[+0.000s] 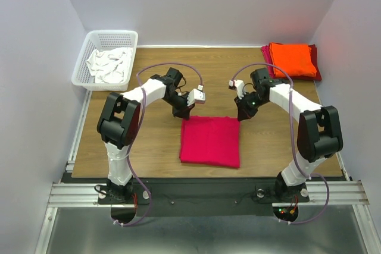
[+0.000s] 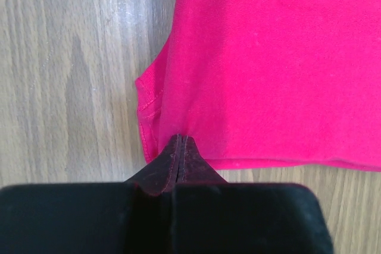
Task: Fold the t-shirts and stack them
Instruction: Fold the tshirt
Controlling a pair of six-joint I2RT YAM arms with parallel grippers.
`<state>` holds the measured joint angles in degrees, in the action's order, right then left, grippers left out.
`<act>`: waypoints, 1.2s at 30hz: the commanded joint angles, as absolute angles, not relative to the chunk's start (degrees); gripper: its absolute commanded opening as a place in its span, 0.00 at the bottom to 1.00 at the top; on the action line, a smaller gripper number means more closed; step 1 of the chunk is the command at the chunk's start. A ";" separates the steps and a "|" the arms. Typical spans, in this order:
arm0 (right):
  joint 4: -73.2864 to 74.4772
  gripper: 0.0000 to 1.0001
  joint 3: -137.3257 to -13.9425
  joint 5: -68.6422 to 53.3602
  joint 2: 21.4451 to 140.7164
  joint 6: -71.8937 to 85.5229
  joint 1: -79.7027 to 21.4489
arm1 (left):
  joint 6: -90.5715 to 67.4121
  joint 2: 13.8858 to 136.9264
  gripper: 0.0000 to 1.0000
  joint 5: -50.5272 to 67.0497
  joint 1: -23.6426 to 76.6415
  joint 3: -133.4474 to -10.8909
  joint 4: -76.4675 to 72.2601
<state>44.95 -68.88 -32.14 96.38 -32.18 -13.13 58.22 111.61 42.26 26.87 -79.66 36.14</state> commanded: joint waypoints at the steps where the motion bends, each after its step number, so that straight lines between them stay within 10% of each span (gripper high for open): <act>1: 40.88 0.01 -66.98 -26.38 96.06 -30.68 -12.57 | 58.62 109.87 0.00 42.28 26.37 -82.18 39.02; 24: 24.09 0.01 -73.20 -19.51 107.23 -23.83 -12.13 | 53.01 117.95 0.00 40.68 20.05 -88.50 30.93; 26: 24.26 0.11 -75.14 -19.69 105.74 -22.16 -11.78 | 49.23 116.81 0.21 41.31 17.86 -89.82 30.41; 29: 24.43 0.51 -76.29 -22.65 100.32 -17.76 -11.78 | 43.10 110.77 0.44 43.24 14.78 -89.48 26.30; 36: 23.56 0.74 -75.15 -41.11 95.79 -2.06 -11.78 | 13.90 100.47 0.52 55.00 14.06 -78.77 6.84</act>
<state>26.44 -73.78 -29.58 97.60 -12.88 -11.77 33.30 108.42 45.41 12.25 -83.70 19.73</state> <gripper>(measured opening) 0.737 0.502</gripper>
